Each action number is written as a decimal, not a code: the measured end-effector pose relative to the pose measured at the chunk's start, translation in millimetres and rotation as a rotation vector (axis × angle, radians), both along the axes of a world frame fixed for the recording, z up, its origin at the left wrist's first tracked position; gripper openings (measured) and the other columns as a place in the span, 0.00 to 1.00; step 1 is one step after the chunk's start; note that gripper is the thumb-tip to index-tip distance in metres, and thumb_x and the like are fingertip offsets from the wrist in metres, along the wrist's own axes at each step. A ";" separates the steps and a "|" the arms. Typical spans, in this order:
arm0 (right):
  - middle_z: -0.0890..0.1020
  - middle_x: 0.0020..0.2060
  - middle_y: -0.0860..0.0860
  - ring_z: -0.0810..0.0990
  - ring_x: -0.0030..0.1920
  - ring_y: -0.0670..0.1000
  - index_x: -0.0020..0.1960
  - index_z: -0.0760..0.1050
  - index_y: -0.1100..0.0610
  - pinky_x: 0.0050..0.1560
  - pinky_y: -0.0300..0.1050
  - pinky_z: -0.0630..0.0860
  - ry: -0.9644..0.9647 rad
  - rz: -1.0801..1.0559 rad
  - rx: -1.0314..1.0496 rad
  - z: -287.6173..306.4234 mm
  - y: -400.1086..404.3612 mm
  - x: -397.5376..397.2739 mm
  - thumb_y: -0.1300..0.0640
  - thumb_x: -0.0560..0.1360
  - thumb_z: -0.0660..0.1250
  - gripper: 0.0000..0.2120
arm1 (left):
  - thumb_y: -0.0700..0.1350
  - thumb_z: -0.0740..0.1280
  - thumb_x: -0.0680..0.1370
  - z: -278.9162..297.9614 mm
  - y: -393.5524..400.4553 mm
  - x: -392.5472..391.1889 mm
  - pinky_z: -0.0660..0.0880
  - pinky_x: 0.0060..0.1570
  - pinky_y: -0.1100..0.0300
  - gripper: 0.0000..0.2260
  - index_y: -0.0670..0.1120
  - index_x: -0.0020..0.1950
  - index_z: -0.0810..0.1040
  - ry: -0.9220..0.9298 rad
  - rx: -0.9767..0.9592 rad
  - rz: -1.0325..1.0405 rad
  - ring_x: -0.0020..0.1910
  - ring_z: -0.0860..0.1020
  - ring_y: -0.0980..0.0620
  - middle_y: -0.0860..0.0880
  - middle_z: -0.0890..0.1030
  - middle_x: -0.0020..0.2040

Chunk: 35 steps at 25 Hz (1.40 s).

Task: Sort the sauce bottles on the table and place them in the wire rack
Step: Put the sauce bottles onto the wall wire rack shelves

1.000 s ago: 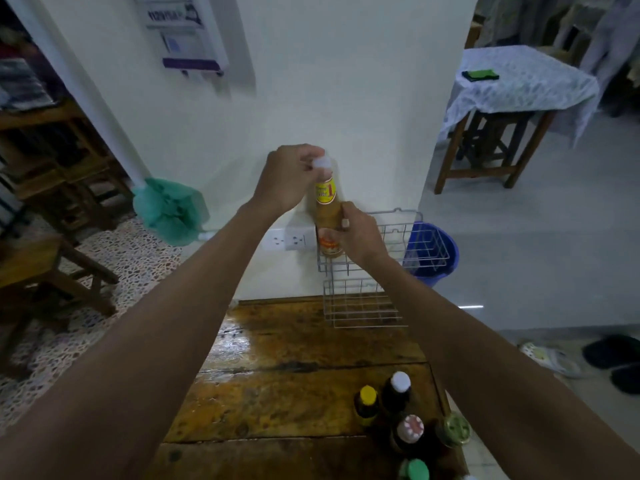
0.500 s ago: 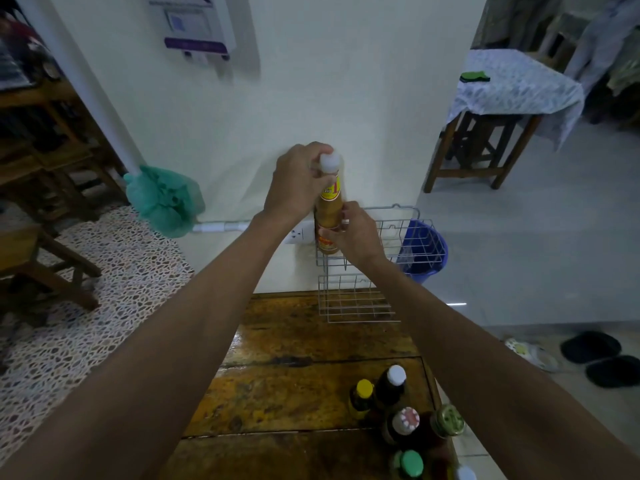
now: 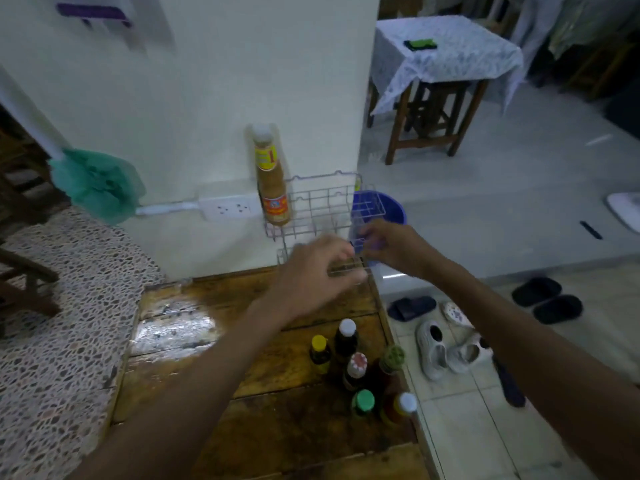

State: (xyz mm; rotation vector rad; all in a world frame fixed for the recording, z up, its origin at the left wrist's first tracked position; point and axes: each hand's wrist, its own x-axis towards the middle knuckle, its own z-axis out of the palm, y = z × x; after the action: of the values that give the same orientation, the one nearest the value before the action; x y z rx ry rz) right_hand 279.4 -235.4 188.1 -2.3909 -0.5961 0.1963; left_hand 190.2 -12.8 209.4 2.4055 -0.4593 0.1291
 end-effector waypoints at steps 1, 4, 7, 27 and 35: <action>0.82 0.43 0.38 0.80 0.43 0.31 0.54 0.76 0.45 0.45 0.41 0.80 0.074 0.058 -0.095 -15.8 -24.5 -14.8 0.55 0.74 0.75 0.13 | 0.70 0.69 0.74 -18.8 -20.1 -14.2 0.73 0.67 0.47 0.25 0.61 0.68 0.75 0.177 0.114 -0.152 0.62 0.75 0.56 0.58 0.77 0.62; 0.79 0.46 0.37 0.78 0.43 0.30 0.60 0.75 0.43 0.46 0.34 0.74 0.338 0.170 -0.279 -63.7 -74.7 -61.0 0.55 0.74 0.75 0.17 | 0.72 0.69 0.71 -68.7 -67.5 -37.0 0.61 0.65 0.50 0.34 0.64 0.74 0.67 0.329 0.413 -0.403 0.69 0.68 0.53 0.56 0.73 0.71; 0.80 0.58 0.44 0.78 0.50 0.36 0.68 0.74 0.51 0.49 0.30 0.73 0.482 0.274 -0.321 -104.5 -86.6 -94.7 0.56 0.73 0.76 0.26 | 0.64 0.74 0.71 -86.0 -93.4 -40.9 0.63 0.57 0.55 0.28 0.60 0.69 0.74 0.317 0.439 -0.443 0.61 0.71 0.56 0.55 0.77 0.64; 0.82 0.61 0.53 0.82 0.62 0.53 0.72 0.69 0.50 0.60 0.51 0.80 0.355 0.224 0.455 58.7 -47.4 -31.8 0.61 0.75 0.76 0.30 | 0.53 0.68 0.83 171.1 -61.5 53.8 0.77 0.46 0.59 0.13 0.47 0.64 0.80 -0.076 0.153 -0.020 0.48 0.81 0.55 0.49 0.83 0.54; 0.82 0.54 0.50 0.82 0.55 0.52 0.65 0.70 0.51 0.56 0.57 0.81 -0.015 0.051 0.376 108.1 62.0 50.8 0.50 0.68 0.81 0.31 | 0.45 0.67 0.83 244.8 24.0 100.9 0.76 0.62 0.54 0.16 0.46 0.71 0.78 -0.191 0.372 -0.035 0.62 0.80 0.49 0.47 0.81 0.66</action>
State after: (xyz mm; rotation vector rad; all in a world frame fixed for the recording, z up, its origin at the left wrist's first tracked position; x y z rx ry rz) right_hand 330.2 -173.4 296.2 -2.0172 -0.6388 0.0794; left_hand 291.1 11.2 454.2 2.7598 -0.6619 0.2809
